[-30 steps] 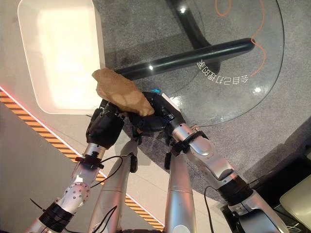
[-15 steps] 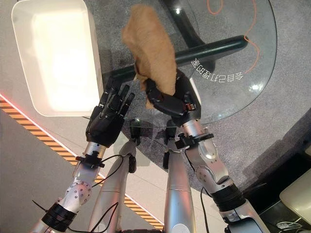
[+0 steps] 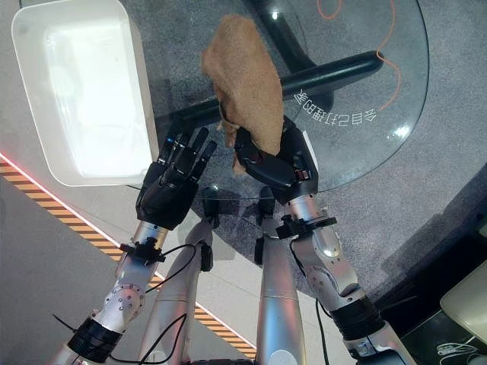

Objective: Wipe the table with a cloth and put it in the basket.

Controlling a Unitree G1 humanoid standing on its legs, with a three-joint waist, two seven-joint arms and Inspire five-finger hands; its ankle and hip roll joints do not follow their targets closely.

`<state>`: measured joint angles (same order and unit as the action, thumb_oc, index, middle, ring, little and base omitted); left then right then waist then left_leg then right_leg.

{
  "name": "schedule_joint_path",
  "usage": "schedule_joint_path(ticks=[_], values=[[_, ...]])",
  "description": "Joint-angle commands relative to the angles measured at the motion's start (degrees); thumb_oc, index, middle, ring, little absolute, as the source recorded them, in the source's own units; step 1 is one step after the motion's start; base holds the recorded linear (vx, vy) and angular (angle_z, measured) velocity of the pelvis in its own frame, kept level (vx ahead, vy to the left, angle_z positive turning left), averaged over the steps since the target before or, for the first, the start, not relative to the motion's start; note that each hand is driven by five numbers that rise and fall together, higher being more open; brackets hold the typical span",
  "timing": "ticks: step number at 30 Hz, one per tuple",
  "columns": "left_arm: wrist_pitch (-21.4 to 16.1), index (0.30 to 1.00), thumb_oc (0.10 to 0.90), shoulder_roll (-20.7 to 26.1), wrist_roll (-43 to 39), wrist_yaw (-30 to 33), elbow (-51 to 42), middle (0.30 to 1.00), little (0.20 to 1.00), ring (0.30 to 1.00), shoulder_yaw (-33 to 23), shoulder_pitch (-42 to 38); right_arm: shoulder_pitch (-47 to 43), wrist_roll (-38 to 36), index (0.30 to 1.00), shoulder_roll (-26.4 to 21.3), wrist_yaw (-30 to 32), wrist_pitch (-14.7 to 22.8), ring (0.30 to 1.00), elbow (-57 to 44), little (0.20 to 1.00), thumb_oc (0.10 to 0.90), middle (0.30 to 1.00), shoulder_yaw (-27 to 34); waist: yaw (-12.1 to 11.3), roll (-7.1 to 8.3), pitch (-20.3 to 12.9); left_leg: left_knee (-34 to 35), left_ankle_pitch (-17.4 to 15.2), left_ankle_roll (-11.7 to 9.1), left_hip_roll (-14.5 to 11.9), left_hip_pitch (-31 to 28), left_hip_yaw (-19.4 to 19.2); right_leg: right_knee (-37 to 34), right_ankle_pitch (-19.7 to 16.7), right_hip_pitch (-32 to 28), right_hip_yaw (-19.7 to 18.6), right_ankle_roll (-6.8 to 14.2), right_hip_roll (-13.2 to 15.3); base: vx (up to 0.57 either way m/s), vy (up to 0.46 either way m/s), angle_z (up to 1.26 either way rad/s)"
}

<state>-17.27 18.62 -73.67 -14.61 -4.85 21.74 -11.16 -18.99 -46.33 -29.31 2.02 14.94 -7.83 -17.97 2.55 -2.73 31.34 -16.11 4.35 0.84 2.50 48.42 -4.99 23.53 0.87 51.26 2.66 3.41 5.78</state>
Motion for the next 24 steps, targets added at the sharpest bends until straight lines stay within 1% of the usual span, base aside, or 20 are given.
schedule_joint_path(ticks=[1,3,4,6,11,14,18,21,24], values=[[-0.88,0.900,0.800,0.87,3.79,-4.97,-10.28,0.900,0.900,0.900,-0.24,0.80,-3.98,3.69,0.300,-0.53,-5.76,2.84,0.300,-14.69,0.200,0.100,0.300,0.24,-0.85,-0.13,-1.54,-2.06,-4.65,0.86,2.86,-1.13,0.02,-4.30,-3.08,-1.12,-0.03,1.39,-4.17,0.00,0.000,0.00],[-0.46,0.900,0.800,1.13,4.41,-5.25,-10.36,0.900,0.900,0.900,-0.27,0.41,-4.34,4.34,0.300,-0.95,-6.63,1.39,0.300,-14.60,0.200,0.100,0.300,-0.16,-0.87,-0.11,-1.54,-2.05,-4.63,0.86,2.92,-1.16,0.10,-4.28,-3.07,-1.12,-0.08,1.40,-4.20,0.00,0.000,0.00],[-0.15,0.900,0.800,1.46,5.06,-5.18,-10.66,0.900,0.900,0.900,-0.23,0.05,-4.73,5.95,0.300,-1.43,-7.70,-0.26,0.300,-14.60,0.200,0.100,0.300,-0.76,-0.93,-0.06,-1.54,-2.00,-4.59,0.84,2.96,-1.12,0.19,-4.36,-3.08,-1.14,-0.10,1.43,-4.22,0.00,0.000,0.00],[-0.25,0.900,0.800,2.24,5.88,-5.07,-10.88,0.900,0.900,0.900,0.08,-0.64,-5.50,9.18,0.300,-2.96,-9.28,-2.38,0.300,-14.94,0.200,0.100,0.300,-2.06,-0.98,0.01,-1.54,-1.99,-4.46,0.83,2.95,-0.87,0.25,-4.41,-3.17,-0.94,-0.06,1.44,-4.21,0.00,0.000,0.00],[-0.77,0.900,0.800,3.82,6.17,-3.88,-11.14,0.900,0.900,0.900,0.27,-2.15,-7.91,14.00,0.300,-6.10,-13.39,-4.35,0.300,-15.76,0.200,0.100,0.300,-4.72,-1.14,0.30,-1.54,-2.11,-4.39,0.74,2.90,-0.62,0.37,-4.41,-3.22,-0.78,0.16,1.54,-4.18,0.00,0.000,0.00],[-1.44,0.900,0.800,4.33,6.18,-2.05,-11.06,0.900,0.900,0.900,0.70,-3.37,-10.11,17.14,0.300,-7.83,-16.11,-5.56,0.300,-16.66,0.200,0.100,0.300,-7.11,-1.31,0.43,-1.54,-2.38,-4.41,0.72,3.03,-0.34,0.65,-4.33,-3.17,-0.60,0.21,1.61,-4.10,0.00,0.000,0.00],[-1.67,0.900,0.800,4.42,6.29,-0.23,-10.79,0.900,0.900,0.900,1.15,-4.23,-11.88,18.80,0.300,-8.69,-18.05,-6.20,0.300,-16.86,0.200,0.100,0.300,-9.15,-1.45,0.53,-1.54,-2.64,-4.41,0.67,3.16,-0.14,0.86,-4.34,-3.15,-0.55,0.15,1.65,-4.12,0.00,0.000,0.00],[-2.07,0.900,0.800,4.58,6.02,0.82,-10.03,0.900,0.900,0.900,1.65,-5.09,-13.22,20.64,0.300,-9.20,-18.62,-7.46,0.300,-16.92,0.200,0.100,0.300,-11.03,-1.51,0.51,-1.54,-2.63,-4.25,0.57,3.28,-0.04,1.03,-4.38,-3.24,-0.44,0.24,1.71,-4.05,0.00,0.000,0.00],[-2.53,0.900,0.800,4.59,5.24,0.95,-9.63,0.900,0.900,0.900,1.84,-5.30,-14.39,22.18,0.300,-9.97,-18.59,-10.10,0.300,-15.76,0.200,0.100,0.300,-12.46,-1.67,0.42,-1.54,-2.86,-4.23,0.44,3.37,0.15,1.14,-4.38,-3.22,-0.34,0.23,1.69,-3.95,0.00,0.000,0.00]])
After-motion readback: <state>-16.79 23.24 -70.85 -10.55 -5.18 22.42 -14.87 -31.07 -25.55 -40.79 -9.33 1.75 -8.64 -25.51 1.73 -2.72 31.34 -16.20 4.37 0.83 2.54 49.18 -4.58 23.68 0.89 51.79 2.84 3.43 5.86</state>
